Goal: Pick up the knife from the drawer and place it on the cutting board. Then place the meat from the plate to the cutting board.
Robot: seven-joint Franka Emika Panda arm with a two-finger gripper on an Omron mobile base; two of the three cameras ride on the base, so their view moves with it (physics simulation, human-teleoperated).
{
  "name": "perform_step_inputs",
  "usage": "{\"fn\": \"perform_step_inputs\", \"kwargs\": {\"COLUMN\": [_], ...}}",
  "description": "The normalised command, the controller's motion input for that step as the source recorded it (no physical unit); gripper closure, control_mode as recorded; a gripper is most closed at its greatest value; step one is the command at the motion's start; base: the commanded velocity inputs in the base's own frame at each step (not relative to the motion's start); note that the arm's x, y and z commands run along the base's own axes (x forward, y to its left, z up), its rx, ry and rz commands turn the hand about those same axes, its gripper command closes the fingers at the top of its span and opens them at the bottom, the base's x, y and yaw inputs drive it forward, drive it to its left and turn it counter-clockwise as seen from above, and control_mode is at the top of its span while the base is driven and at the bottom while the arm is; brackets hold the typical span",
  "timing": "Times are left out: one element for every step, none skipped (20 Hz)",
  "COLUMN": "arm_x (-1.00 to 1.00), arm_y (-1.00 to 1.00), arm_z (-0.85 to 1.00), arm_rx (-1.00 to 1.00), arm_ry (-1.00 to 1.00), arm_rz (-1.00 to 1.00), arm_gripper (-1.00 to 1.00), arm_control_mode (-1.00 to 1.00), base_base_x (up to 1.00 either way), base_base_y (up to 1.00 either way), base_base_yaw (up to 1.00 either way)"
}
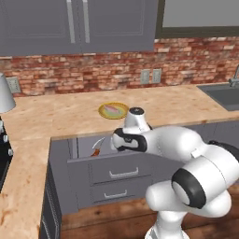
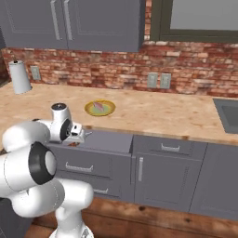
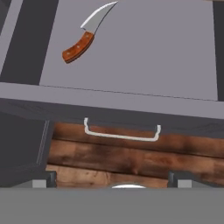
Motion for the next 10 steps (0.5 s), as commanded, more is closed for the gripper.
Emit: {"fn": "perform_step_inputs", "kwargs": {"arm_x": [0.18, 0.19, 0.17, 0.19, 0.24, 0.28, 0.31, 0.33, 0.36, 0.37], "arm_y": [0.04, 0.04, 0.01, 0.00, 0.02, 0.00, 0.00, 0.00, 0.00, 0.00], "arm_z": [-0.28, -0.28, -0.19, -0.18, -0.19, -0.18, -0.19, -0.23, -0.24, -0.24], "arm_rx": [0.00, 0.00, 0.00, 0.00, 0.00, 0.00, 0.00, 0.00, 0.00, 0.00], "arm_ry": [0.00, 0.00, 0.00, 0.00, 0.00, 0.00, 0.00, 0.00, 0.00, 0.00], "arm_rz": [0.00, 0.00, 0.00, 0.00, 0.00, 0.00, 0.00, 0.00, 0.00, 0.00], "arm_gripper": [-1.00, -1.00, -1.00, -1.00, -1.00, -1.00, -1.00, -1.00, -1.00, -1.00], "arm_control_mode": [-1.00, -1.00, -1.00, -1.00, -1.00, -1.00, -1.00, -1.00, -1.00, -1.00], "base_base_x": [0.00, 0.00, 0.00, 0.00, 0.00, 0.00, 0.00, 0.00, 0.00, 0.00], "base_base_y": [0.00, 0.00, 0.00, 0.00, 0.00, 0.00, 0.00, 0.00, 0.00, 0.00], "base_base_yaw": [0.00, 0.00, 0.00, 0.00, 0.00, 0.00, 0.00, 0.00, 0.00, 0.00]}}
